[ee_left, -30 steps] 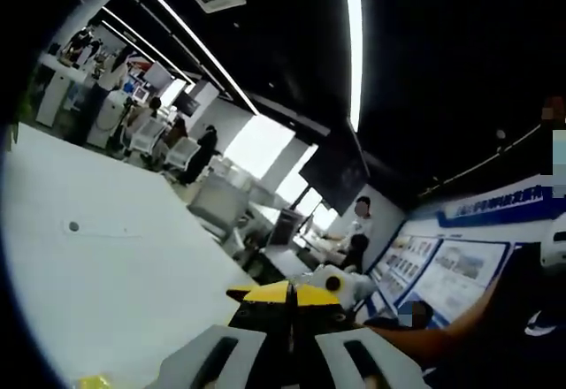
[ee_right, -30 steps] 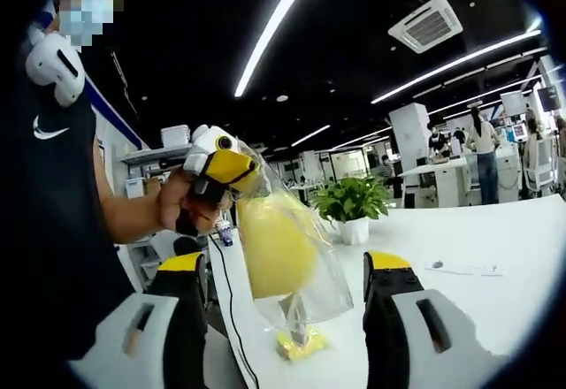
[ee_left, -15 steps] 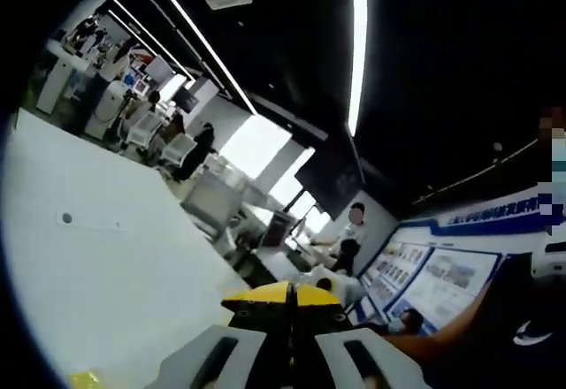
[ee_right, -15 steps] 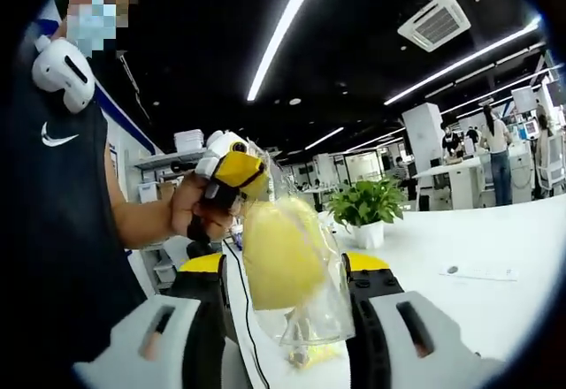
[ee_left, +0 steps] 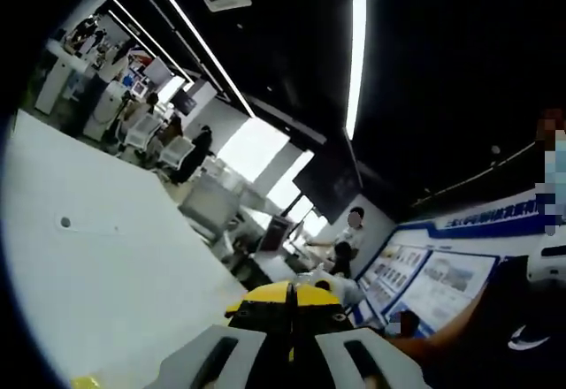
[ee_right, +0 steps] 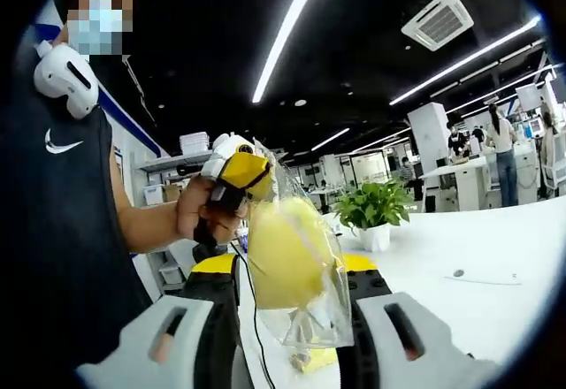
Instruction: Compare the silicone blocks by pressing each to a similar depth, holding the contact briefly, and releasing to observe deformation and rebound differences across the visible hardness samples.
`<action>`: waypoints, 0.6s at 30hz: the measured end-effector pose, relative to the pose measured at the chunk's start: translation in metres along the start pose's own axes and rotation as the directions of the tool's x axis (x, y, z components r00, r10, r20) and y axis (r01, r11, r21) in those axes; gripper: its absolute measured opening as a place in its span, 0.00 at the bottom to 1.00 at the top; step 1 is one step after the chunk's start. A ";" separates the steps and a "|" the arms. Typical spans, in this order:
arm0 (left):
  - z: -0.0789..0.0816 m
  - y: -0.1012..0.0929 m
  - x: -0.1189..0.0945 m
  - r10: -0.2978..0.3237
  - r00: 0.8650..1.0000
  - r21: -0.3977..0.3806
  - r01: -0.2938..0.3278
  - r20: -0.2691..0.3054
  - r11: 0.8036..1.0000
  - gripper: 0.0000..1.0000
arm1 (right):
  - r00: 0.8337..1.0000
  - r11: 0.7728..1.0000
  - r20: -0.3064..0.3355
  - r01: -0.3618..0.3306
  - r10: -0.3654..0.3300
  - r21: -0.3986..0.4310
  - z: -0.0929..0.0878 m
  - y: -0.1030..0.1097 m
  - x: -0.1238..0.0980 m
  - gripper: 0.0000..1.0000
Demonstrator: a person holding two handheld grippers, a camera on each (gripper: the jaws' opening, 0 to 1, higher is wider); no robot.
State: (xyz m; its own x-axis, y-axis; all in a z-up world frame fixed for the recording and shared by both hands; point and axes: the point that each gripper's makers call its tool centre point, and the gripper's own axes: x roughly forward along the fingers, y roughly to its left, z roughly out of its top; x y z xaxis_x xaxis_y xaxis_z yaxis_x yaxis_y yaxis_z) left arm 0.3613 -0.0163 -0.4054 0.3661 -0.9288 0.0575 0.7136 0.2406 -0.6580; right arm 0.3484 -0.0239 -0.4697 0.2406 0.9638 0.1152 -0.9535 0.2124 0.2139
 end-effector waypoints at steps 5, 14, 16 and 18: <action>-0.001 0.000 0.000 0.002 1.000 0.005 -0.002 0.000 1.000 0.00 | 1.000 1.000 -0.008 -0.002 0.002 0.006 -0.001 0.000 -0.001 0.30; -0.002 0.001 0.001 0.013 1.000 0.035 -0.012 -0.018 0.999 0.00 | 1.000 1.000 -0.018 -0.012 0.013 0.021 -0.005 0.001 -0.001 0.26; -0.002 0.002 0.000 0.016 1.000 0.041 -0.015 -0.019 0.999 0.00 | 1.000 0.999 -0.025 -0.014 0.015 0.032 -0.006 0.001 -0.001 0.25; -0.004 0.004 0.000 0.019 1.000 0.042 -0.018 -0.021 0.999 0.00 | 0.999 0.999 -0.037 -0.018 0.020 0.041 -0.008 0.003 -0.002 0.24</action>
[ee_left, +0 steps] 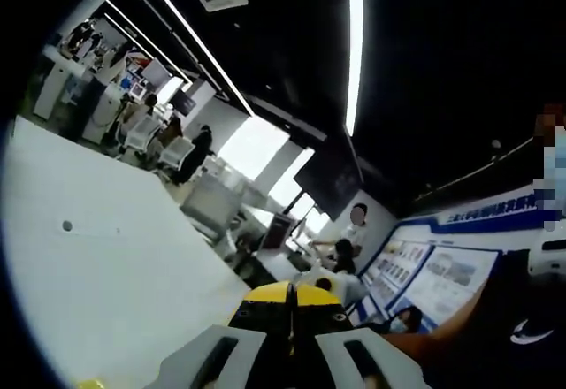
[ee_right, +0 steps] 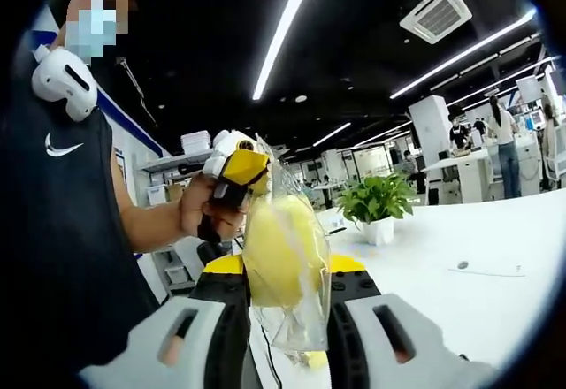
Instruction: Compare the silicone blocks by pressing each to a similar depth, holding the contact briefly, and releasing to observe deformation and rebound differences across the visible hardness samples.
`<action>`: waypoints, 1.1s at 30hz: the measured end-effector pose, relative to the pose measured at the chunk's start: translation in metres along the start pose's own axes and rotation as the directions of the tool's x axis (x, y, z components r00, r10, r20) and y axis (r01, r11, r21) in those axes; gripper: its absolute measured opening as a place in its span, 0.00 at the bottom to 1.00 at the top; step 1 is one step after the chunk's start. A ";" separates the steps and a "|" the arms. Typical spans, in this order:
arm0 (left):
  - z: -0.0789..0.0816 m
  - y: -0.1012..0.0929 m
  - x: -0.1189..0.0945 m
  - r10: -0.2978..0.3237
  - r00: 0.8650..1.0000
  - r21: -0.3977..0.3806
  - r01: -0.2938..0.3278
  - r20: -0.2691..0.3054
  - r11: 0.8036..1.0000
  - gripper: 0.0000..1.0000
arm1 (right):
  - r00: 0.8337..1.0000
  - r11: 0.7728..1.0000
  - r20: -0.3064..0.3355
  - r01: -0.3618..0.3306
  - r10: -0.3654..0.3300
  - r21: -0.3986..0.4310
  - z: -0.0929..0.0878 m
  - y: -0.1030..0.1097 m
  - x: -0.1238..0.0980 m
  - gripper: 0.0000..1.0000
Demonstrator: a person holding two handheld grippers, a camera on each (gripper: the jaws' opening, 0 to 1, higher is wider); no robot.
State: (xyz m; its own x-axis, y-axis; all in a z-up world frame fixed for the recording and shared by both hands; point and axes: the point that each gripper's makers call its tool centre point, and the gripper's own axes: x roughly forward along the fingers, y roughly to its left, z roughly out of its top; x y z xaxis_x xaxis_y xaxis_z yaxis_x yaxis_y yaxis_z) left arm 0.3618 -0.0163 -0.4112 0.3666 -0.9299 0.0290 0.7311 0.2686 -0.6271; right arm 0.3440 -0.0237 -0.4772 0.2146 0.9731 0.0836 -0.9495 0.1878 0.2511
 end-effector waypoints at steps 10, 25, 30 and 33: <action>-0.005 0.005 0.000 0.027 1.000 0.043 -0.027 -0.010 0.999 0.00 | 0.999 0.999 -0.034 -0.003 0.004 0.037 -0.006 -0.003 -0.002 0.19; -0.030 0.030 -0.018 0.058 0.997 0.106 -0.053 -0.043 0.993 0.00 | 0.987 1.000 -0.163 0.005 -0.002 0.022 -0.042 -0.009 0.007 0.11; -0.030 0.031 -0.017 0.059 0.997 0.107 -0.054 -0.040 0.993 0.00 | 0.985 1.000 -0.172 0.006 -0.002 0.025 -0.040 -0.010 0.006 0.08; -0.029 0.031 -0.016 0.055 0.998 0.103 -0.051 -0.041 0.993 0.00 | 0.984 1.000 -0.176 0.012 -0.007 0.023 -0.039 -0.011 0.005 0.07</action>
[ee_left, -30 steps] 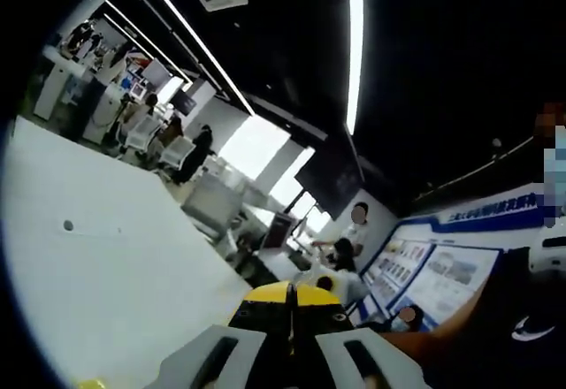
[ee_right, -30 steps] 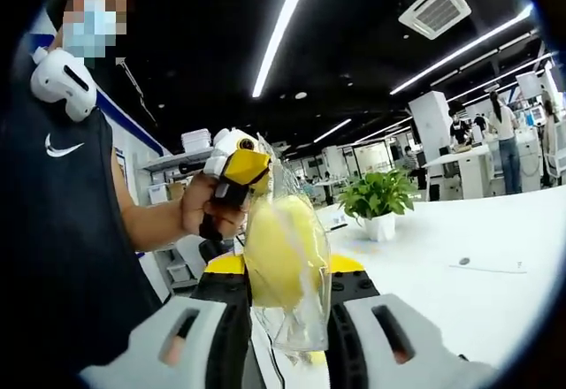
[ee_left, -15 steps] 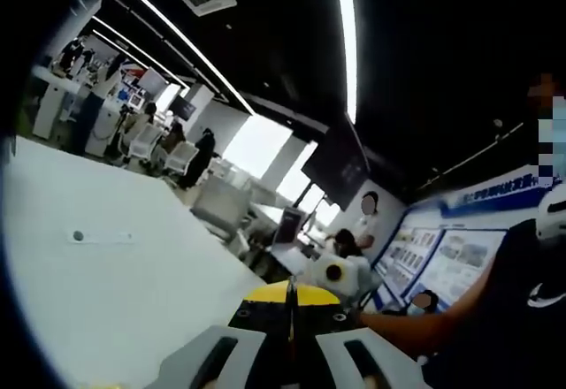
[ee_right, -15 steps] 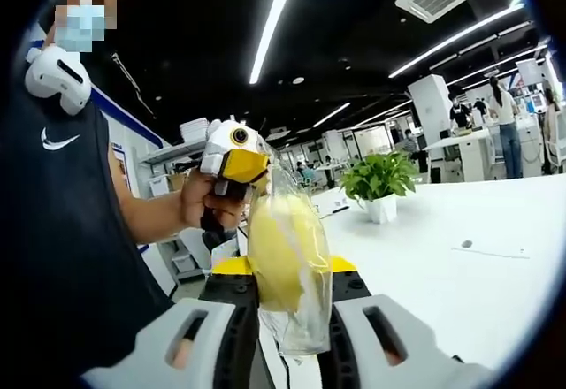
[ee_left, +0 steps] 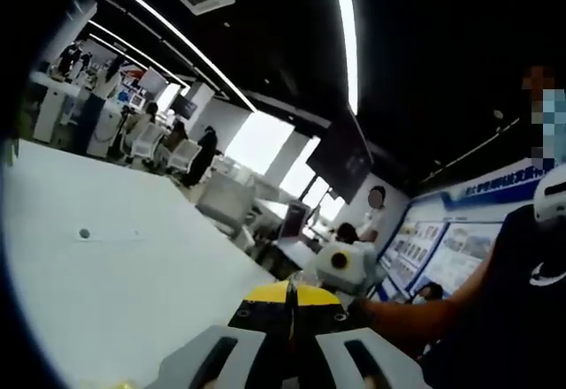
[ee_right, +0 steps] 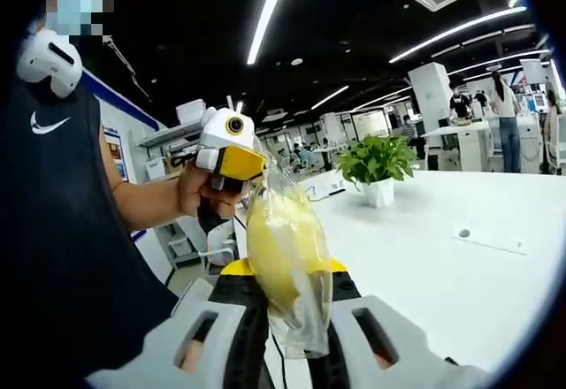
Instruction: Compare the silicone blocks by pressing each to a similar depth, holding the contact briefly, and releasing to observe deformation and rebound differences across the visible hardness samples.
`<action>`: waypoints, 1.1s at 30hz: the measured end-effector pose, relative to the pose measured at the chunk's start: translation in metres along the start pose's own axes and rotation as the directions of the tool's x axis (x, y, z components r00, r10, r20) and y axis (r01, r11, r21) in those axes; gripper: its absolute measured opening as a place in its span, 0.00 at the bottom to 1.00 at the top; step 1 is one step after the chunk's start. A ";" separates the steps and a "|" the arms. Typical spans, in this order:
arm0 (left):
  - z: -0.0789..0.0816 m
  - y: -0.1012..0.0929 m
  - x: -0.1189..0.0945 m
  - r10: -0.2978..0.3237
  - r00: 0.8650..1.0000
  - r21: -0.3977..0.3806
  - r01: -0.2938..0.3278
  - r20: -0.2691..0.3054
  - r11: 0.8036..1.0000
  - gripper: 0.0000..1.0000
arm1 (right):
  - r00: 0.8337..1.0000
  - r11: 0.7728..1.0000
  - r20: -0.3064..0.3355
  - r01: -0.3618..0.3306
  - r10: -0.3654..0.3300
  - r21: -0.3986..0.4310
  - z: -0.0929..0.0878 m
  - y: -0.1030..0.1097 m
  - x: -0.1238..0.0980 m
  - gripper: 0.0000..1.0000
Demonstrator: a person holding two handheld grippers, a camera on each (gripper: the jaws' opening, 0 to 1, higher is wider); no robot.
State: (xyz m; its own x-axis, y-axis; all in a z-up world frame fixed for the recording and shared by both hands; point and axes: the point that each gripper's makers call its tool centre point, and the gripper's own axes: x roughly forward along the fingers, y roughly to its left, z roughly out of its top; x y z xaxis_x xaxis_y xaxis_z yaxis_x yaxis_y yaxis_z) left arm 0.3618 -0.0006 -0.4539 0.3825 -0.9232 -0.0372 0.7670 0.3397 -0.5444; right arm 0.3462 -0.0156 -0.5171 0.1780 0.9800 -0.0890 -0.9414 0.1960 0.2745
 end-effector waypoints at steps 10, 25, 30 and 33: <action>-0.005 0.000 0.004 0.000 1.000 0.102 0.002 -0.020 0.995 0.00 | 0.999 1.000 -0.051 0.009 -0.009 0.002 -0.004 -0.002 -0.005 0.04; -0.021 0.008 -0.002 0.059 0.995 0.195 -0.043 -0.079 0.980 0.00 | 0.989 1.000 -0.148 0.017 -0.013 0.025 -0.020 -0.001 -0.005 0.02; -0.025 0.006 -0.008 0.051 0.996 0.177 -0.036 -0.079 0.984 0.00 | 0.986 1.000 -0.166 0.016 -0.012 0.021 -0.022 0.000 -0.003 0.02; -0.025 0.009 -0.010 0.068 0.995 0.176 -0.054 -0.075 0.983 0.00 | 0.984 1.000 -0.177 0.018 -0.013 0.026 -0.022 0.000 -0.001 0.03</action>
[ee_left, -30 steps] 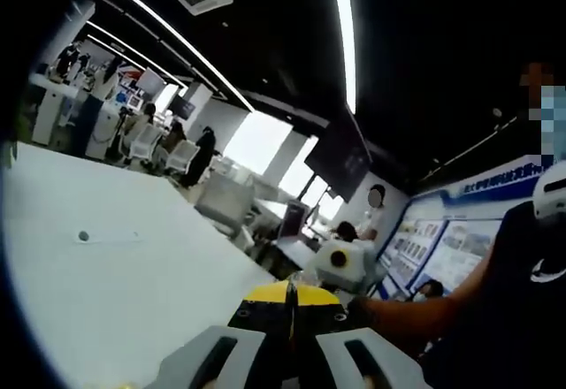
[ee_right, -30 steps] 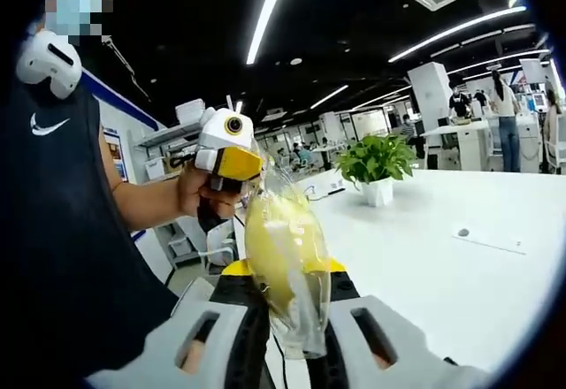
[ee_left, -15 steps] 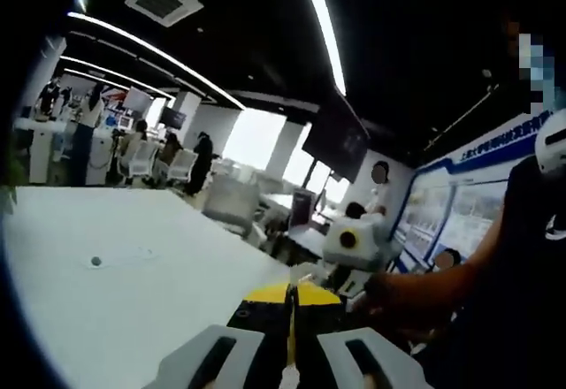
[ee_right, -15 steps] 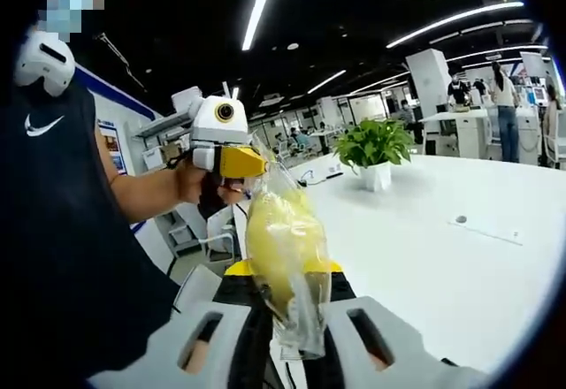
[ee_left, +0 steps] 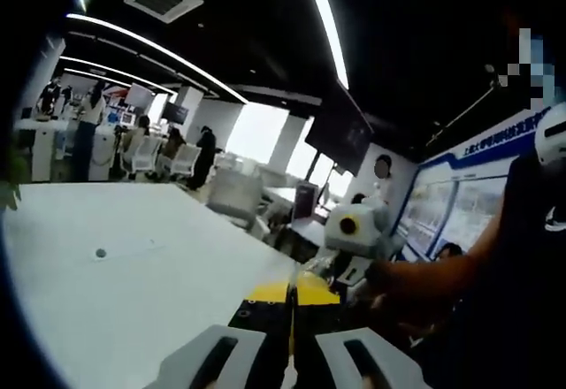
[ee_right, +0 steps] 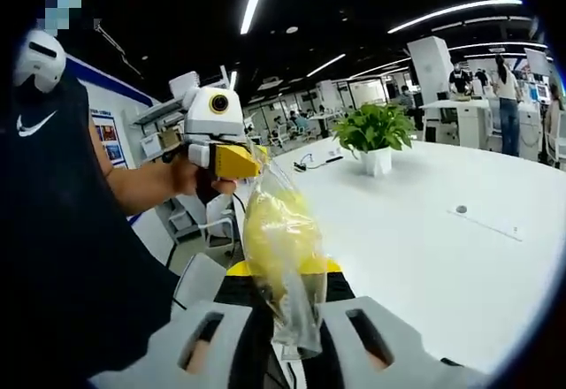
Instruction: Compare the silicone blocks by pressing each to a similar depth, holding the contact briefly, and releasing to observe deformation and rebound differences across the visible hardness samples.
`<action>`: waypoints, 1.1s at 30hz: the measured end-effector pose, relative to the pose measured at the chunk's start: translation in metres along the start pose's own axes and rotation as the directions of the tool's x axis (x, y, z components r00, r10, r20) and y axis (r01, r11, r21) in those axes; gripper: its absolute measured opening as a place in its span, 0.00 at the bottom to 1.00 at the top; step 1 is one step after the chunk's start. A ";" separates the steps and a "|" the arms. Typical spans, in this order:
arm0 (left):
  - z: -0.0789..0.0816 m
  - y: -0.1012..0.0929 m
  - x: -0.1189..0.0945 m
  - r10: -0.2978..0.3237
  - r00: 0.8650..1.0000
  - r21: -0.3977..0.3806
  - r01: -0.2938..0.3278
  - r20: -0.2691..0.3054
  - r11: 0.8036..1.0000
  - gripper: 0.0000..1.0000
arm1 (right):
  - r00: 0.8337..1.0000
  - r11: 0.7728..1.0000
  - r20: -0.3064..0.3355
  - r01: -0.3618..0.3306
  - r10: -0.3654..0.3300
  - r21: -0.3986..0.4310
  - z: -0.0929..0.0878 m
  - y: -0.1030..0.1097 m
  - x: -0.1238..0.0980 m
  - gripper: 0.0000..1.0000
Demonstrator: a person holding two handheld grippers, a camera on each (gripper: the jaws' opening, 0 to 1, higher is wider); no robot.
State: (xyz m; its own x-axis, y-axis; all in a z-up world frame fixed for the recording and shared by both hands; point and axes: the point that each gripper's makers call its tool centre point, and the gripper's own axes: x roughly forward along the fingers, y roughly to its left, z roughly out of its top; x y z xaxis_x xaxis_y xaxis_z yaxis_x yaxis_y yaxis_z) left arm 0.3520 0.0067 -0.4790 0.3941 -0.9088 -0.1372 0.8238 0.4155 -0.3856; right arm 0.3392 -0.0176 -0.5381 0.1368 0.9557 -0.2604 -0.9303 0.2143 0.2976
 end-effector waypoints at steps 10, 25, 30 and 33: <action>-0.003 0.003 -0.003 0.005 1.000 -0.037 -0.005 0.000 0.999 0.00 | 0.999 1.000 -0.044 -0.015 0.015 0.006 -0.003 0.005 0.001 0.02; 0.003 -0.008 0.000 0.011 1.000 0.023 -0.011 -0.019 1.000 0.00 | 0.999 1.000 -0.028 -0.019 0.019 0.002 0.001 0.008 -0.006 0.01; 0.010 -0.016 0.001 -0.004 1.000 0.065 0.004 -0.015 0.998 0.00 | 1.000 1.000 -0.023 -0.008 0.008 -0.025 0.009 0.012 -0.012 0.00; 0.009 -0.018 0.004 0.000 1.000 0.064 0.002 -0.017 0.998 0.00 | 1.000 1.000 -0.019 -0.002 0.002 -0.024 0.007 0.012 -0.014 0.00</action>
State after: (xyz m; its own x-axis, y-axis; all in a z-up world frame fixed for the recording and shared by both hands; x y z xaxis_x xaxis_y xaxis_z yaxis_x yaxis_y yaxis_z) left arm 0.3423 -0.0041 -0.4642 0.3867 -0.9095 -0.1527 0.8489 0.4157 -0.3265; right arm 0.3283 -0.0273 -0.5241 0.1284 0.9520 -0.2777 -0.9386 0.2071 0.2759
